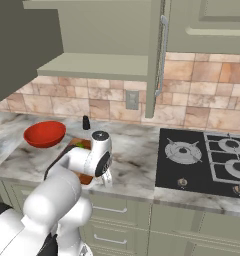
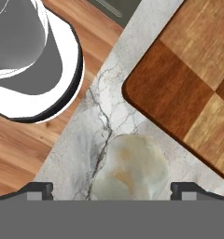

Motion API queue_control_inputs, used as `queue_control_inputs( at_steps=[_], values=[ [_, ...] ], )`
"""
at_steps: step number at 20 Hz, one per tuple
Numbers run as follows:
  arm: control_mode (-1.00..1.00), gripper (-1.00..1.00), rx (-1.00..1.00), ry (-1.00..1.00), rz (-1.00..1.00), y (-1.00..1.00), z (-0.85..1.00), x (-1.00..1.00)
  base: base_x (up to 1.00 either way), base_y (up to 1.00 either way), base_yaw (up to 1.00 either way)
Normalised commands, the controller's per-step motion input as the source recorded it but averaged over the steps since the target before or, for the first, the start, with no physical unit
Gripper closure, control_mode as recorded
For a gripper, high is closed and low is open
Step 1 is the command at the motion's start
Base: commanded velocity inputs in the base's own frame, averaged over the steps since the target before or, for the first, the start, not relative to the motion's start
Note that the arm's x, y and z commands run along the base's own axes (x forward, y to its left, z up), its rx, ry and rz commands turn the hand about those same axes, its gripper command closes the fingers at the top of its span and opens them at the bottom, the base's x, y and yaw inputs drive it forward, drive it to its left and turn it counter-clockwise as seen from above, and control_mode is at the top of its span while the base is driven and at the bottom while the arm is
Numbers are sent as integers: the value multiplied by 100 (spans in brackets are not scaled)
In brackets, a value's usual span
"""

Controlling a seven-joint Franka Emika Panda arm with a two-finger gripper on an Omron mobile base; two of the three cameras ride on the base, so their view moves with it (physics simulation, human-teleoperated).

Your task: Open the cabinet. Place the bowl and condiment on the counter. Then place the lime and garlic on the cutting board.

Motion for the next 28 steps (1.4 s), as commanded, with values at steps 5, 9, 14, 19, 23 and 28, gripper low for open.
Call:
queue_control_inputs(
  at_steps=[5, 9, 14, 19, 23, 28],
  values=[
    [-100, -100, 0, 0, 0, -3, -2, 1, 0, 0, 0],
    [-100, -100, 0, 0, 0, 0, -7, 5, 0, 0, 0],
    [-100, -100, 0, 0, 0, 0, -8, 10, 0, 0, 0],
    [-100, -100, 0, 0, 0, 0, -4, 16, 0, 0, 0],
    [-100, -100, 0, 0, 0, 0, -4, 16, 0, 0, 0],
    [-100, -100, 0, 0, 0, 0, -9, 9, 0, 0, 0]
  ],
)
